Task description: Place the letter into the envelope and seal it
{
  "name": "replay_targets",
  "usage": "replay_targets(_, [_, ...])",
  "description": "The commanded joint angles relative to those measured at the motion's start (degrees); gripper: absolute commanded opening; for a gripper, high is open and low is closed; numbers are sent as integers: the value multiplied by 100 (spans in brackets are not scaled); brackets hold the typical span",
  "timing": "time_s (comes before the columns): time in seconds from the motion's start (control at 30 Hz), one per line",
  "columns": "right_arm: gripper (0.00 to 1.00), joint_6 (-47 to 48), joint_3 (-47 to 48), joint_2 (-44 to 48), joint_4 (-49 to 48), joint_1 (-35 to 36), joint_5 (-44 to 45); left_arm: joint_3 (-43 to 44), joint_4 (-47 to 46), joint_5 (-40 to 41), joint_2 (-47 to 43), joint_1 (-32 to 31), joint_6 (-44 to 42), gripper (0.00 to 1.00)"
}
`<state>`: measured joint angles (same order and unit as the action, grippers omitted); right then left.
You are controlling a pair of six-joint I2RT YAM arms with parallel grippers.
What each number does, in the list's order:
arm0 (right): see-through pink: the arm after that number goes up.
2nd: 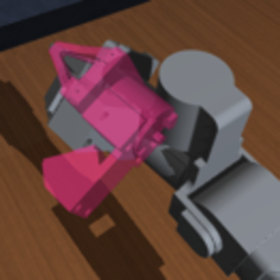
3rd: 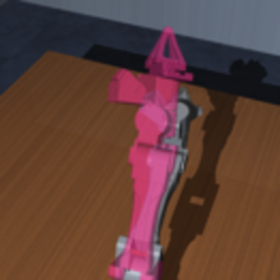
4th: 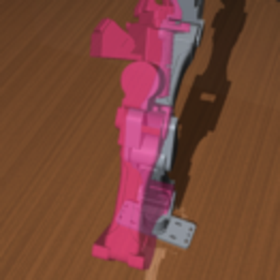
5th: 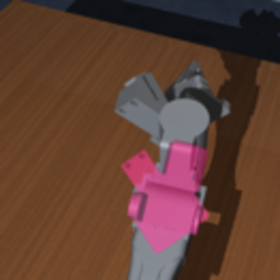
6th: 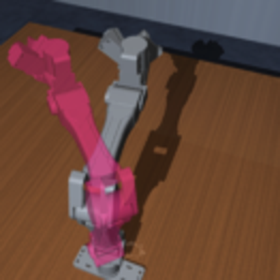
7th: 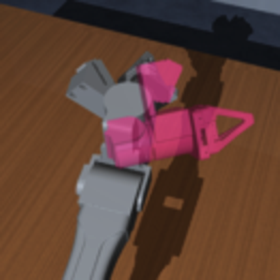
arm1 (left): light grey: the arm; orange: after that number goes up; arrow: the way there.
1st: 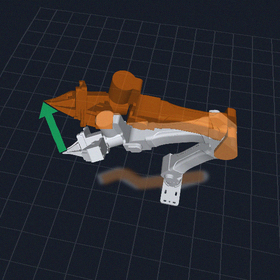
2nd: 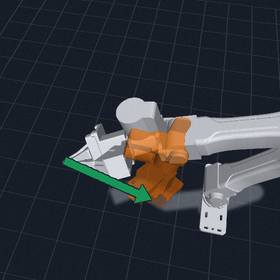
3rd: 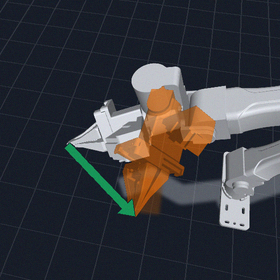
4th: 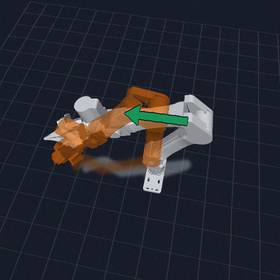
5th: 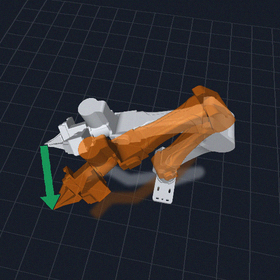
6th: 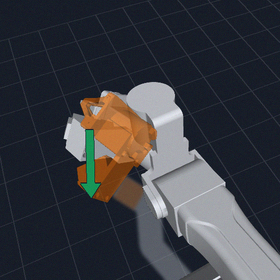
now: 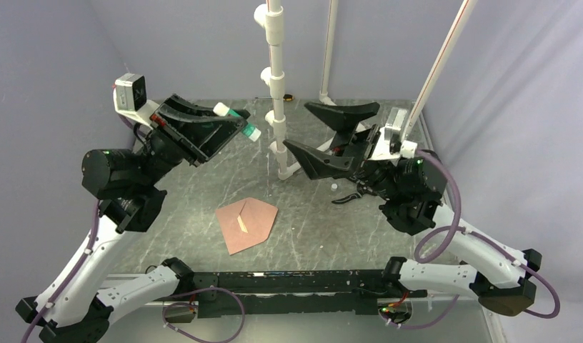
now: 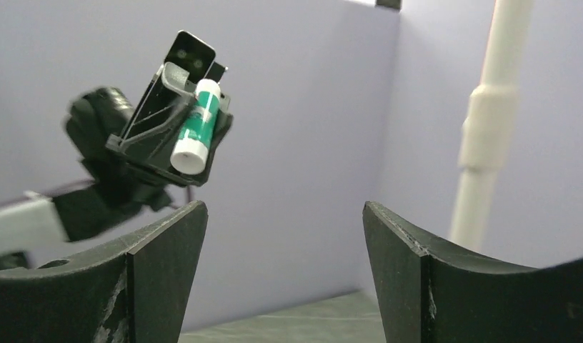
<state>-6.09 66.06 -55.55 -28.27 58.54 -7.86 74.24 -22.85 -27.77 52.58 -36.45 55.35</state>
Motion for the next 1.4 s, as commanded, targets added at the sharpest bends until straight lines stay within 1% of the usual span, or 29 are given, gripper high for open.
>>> replay_targets(0.0, [84, 2623, 608, -208, 506, 17, -372, 11, 455, 893, 101, 17, 839, 2])
replay_targets(0.1, [83, 3206, 831, -407, 580, 70, -510, 138, 755, 1038, 129, 15, 1046, 2])
replay_targets(0.17, [80, 3495, 903, -510, 616, 150, -509, 178, 962, 1155, 123, 15, 1142, 2])
replay_targets(0.33, [67, 4063, 1106, -775, 820, 453, -531, 110, 915, 1250, 90, 15, 1306, 2])
replay_targets(0.47, [55, 4403, 1152, -936, 762, 706, -314, 143, 954, 1222, 111, 24, 1304, 2])
replay_targets(0.53, [47, 4437, 1065, -970, 401, 789, -100, 181, 1007, 1205, 96, 15, 1265, 3])
replay_targets(0.57, [45, 4414, 1031, -977, 277, 802, -52, 188, 1041, 1204, 95, 15, 1244, 2])
replay_targets(0.63, [42, 4383, 998, -980, 137, 842, -4, 196, 1087, 1204, 71, 15, 1237, 2])
replay_targets(0.73, [40, 4321, 1005, -1018, 69, 905, 38, 184, 1084, 1183, 28, 16, 1257, 2])
replay_targets(0.8, [36, 4264, 1013, -1047, 34, 949, 66, 195, 1131, 1169, 1, 20, 1237, 3])
replay_targets(0.87, [28, 4142, 1041, -1082, 21, 970, 102, 171, 1149, 1172, -38, 19, 1244, 2])
replay_targets(0.93, [16, 4037, 1075, -1120, 21, 991, 217, 153, 1116, 1172, -68, 17, 1256, 2])
replay_targets(0.97, [12, 3977, 1064, -1131, -3, 1000, 292, 146, 1085, 1158, -78, 19, 1258, 2])
replay_targets(1.0, [13, 3937, 1047, -1141, -45, 1001, 383, 152, 1066, 1136, -85, 22, 1245, 2])
replay_targets(1.03, [16, 3868, 1027, -1149, -81, 1008, 453, 172, 1068, 1119, -89, 17, 1239, 2])
replay_targets(1.07, [22, 3831, 1009, -1144, -102, 1010, 486, 179, 1082, 1104, -96, 23, 1228, 2])
replay_targets(1.1, [31, 3799, 984, -1145, -146, 1010, 513, 189, 1082, 1092, -98, 18, 1203, 2])
replay_targets(1.17, [44, 3739, 946, -1126, -215, 1018, 543, 212, 1139, 1105, -115, 15, 1184, 2])
replay_targets(1.2, [49, 3742, 936, -1126, -226, 1017, 579, 198, 1131, 1102, -119, 15, 1181, 2])
replay_targets(1.27, [51, 3767, 942, -1145, -233, 1019, 672, 197, 1114, 1094, -125, 15, 1187, 3])
replay_targets(1.37, [46, 3813, 976, -1175, -200, 1019, 741, 179, 1078, 1075, -115, 18, 1195, 2])
